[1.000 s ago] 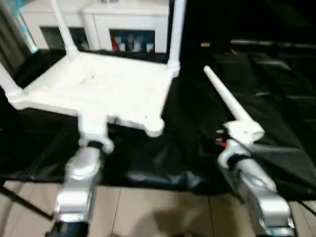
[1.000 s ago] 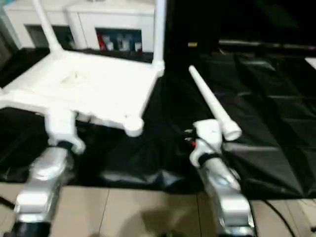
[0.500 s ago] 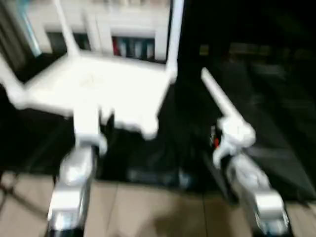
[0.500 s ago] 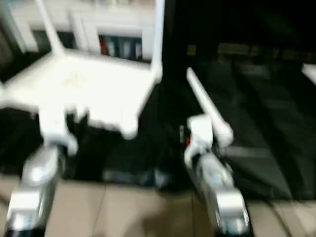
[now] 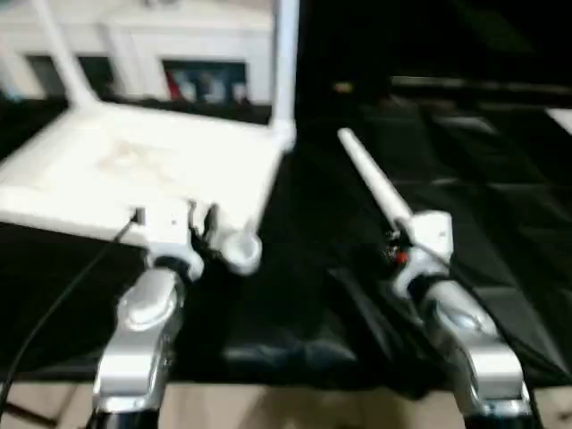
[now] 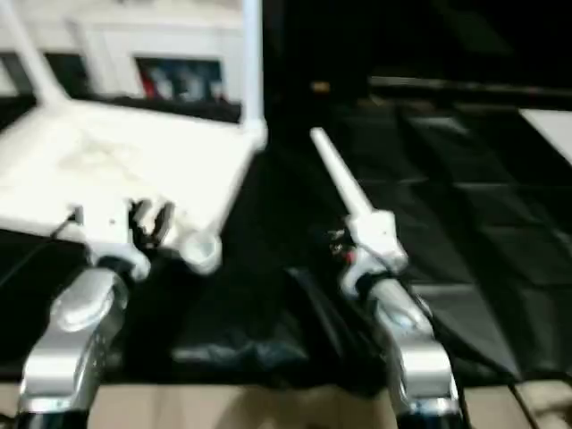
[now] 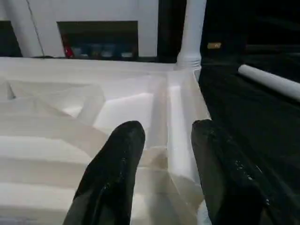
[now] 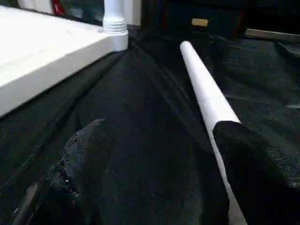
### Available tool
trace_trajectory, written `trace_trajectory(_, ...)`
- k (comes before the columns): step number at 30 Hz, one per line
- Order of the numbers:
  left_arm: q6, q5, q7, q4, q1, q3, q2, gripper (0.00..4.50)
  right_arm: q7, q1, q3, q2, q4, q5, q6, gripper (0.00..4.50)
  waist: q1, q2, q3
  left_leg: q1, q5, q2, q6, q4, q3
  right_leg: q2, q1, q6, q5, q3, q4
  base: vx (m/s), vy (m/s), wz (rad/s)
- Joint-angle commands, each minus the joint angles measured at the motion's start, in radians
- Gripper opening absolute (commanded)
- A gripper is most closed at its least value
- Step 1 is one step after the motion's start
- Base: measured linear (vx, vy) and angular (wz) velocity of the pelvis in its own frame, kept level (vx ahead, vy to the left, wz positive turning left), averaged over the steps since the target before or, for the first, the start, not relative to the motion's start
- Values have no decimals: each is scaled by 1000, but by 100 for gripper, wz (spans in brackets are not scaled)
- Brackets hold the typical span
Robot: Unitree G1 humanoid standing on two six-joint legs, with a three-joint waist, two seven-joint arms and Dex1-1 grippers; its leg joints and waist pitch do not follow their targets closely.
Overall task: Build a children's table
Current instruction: Move to table, then pick table leg
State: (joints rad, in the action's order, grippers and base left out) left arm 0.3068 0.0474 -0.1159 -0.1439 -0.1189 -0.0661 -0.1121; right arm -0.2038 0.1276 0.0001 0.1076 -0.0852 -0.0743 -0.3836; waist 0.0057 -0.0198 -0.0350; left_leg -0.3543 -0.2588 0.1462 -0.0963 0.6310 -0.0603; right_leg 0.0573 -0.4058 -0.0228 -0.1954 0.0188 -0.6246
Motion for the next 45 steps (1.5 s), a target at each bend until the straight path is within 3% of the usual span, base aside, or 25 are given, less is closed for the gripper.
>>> trace_trajectory(1,15,10,-8,-18,0,-6,-10,203,-27,28,-3,14,-32,-44,-116,377,-2,20,38,-3,-52,32,2,-87,-21,40,84,183,77,-12,56,-83,8,-1)
trace_trajectory(2,18,13,-17,-19,-3,-4,-13,203,-69,35,-17,16,-36,-100,-139,377,-3,19,31,0,-116,37,2,-92,-23,41,78,197,-23,-15,63,-83,8,-1)
trace_trajectory(3,12,19,-31,-16,-12,-4,-18,212,-65,55,-36,25,-23,-106,-142,406,-3,33,25,4,-216,42,5,-97,-30,46,71,204,-182,-20,75,-94,16,7)
trace_trajectory(4,4,20,-39,-13,-19,-3,-21,212,-57,70,-51,32,-10,-108,-141,406,-3,28,19,15,-295,47,3,-98,-41,48,53,190,-312,-23,91,-88,3,11)
trace_trajectory(5,3,21,-60,-4,-35,4,-31,212,-45,106,-68,58,24,-94,-149,413,0,33,21,21,-307,47,-7,-96,-49,47,45,180,-365,-24,97,-88,3,11)
trace_trajectory(7,8,23,-71,-2,-41,12,-38,212,-43,124,-73,69,42,-88,-154,430,4,29,21,17,-272,47,-8,-96,-61,45,42,175,-344,-28,96,-64,1,11)
trace_trajectory(8,15,25,-102,0,-52,34,-57,212,-33,178,-92,89,102,-72,-167,442,8,42,19,19,-272,48,-10,-97,-63,47,40,173,-346,-28,95,-60,3,11)
trace_trajectory(9,25,35,-139,1,-65,49,-76,212,-30,257,-95,122,203,-39,-172,442,3,38,18,11,-276,44,-14,-98,-64,48,44,168,-375,-26,96,-66,0,2)
trace_trajectory(12,40,41,-168,-2,-77,63,-89,212,-31,345,-80,171,318,-13,-184,442,7,49,21,4,-221,41,-17,-91,-67,51,42,171,-346,-26,95,-41,-1,-4)
trace_trajectory(13,42,42,-179,-1,-80,67,-95,212,-32,376,-73,186,361,-10,-185,442,5,42,24,-1,-202,40,-9,-89,-70,50,46,188,-330,-25,92,0,0,0)
trace_trajectory(15,59,50,-209,-2,-89,77,-110,212,-25,464,-75,212,491,-4,-166,442,3,41,30,-16,-177,34,-6,-86,-68,50,54,201,-305,-22,83,0,0,0)
trace_trajectory(16,72,57,-242,-4,-98,87,-129,212,-35,547,-65,235,621,11,-132,442,8,48,31,-16,-126,35,4,-80,-71,50,47,219,-233,-24,80,0,0,0)
trace_trajectory(17,72,57,-242,-4,-98,87,-129,212,-35,547,-65,235,621,11,-132,442,1,46,31,-20,-122,33,8,-79,-72,47,47,233,-222,-22,77,0,0,0)
trace_trajectory(18,82,66,-274,-10,-105,98,-144,212,-49,611,-60,252,727,22,-103,442,5,51,27,-24,-121,33,13,-77,-72,49,46,248,-210,-21,74,0,0,0)
trace_trajectory(19,98,82,-308,-19,-111,104,-161,212,-51,658,-53,255,802,35,-90,442,7,47,33,-27,-79,31,28,-71,-76,46,51,260,-150,-23,71,0,0,0)
trace_trajectory(20,98,82,-308,-19,-111,104,-161,212,-51,658,-53,255,802,35,-90,442,10,54,32,-26,-55,34,34,-71,-76,48,46,275,-115,-23,66,0,0,0)
trace_trajectory(21,123,111,-361,-42,-111,117,-187,229,-38,712,-25,264,889,74,-98,448,7,52,27,-35,-27,30,43,-71,-75,44,47,299,-77,-20,60,0,0,0)
trace_trajectory(23,203,210,-534,-146,-90,165,-282,240,-67,841,17,271,1082,126,-95,450,11,50,26,-33,-22,31,51,-70,-79,43,42,324,-30,-22,55,0,0,0)
trace_trajectory(24,216,225,-557,-164,-85,171,-297,257,-81,855,12,269,1100,119,-96,450,10,52,29,-37,-6,31,57,-70,-77,43,46,334,0,-21,47,0,0,0)
trace_trajectory(25,242,253,-596,-200,-76,176,-326,267,-101,888,4,266,1151,110,-97,450,12,43,18,-39,2,34,80,-72,-83,39,38,344,33,-20,52,0,0,0)
trace_trajectory(26,258,268,-614,-222,-73,175,-343,277,-110,912,1,264,1190,108,-98,450,11,47,16,-40,-8,37,84,-73,-80,41,40,353,28,-20,46,0,0,0)
trace_trajectory(28,285,285,-623,-245,-73,171,-356,294,-118,936,5,265,1237,116,-96,450,15,49,7,-36,-44,41,95,-75,-84,41,35,359,-16,-19,52,0,0,0)
trace_trajectory(32,345,328,-671,-313,-55,173,-417,317,-154,971,4,259,1314,123,-122,450,31,49,-6,-26,-67,52,77,-79,-96,43,28,355,-75,-20,55,0,0,0)
trace_trajectory(36,415,388,-698,-374,-46,166,-464,353,-164,1003,20,265,1390,151,-172,410,37,43,-7,-27,-10,55,77,-77,-108,37,26,367,4,-22,44,0,0,0)
trace_trajectory(45,441,404,-692,-378,-62,160,-485,440,-201,1017,22,270,1432,166,-212,322,38,41,-20,-23,-86,63,30,-86,-121,40,21,330,-92,-24,54,0,0,0)
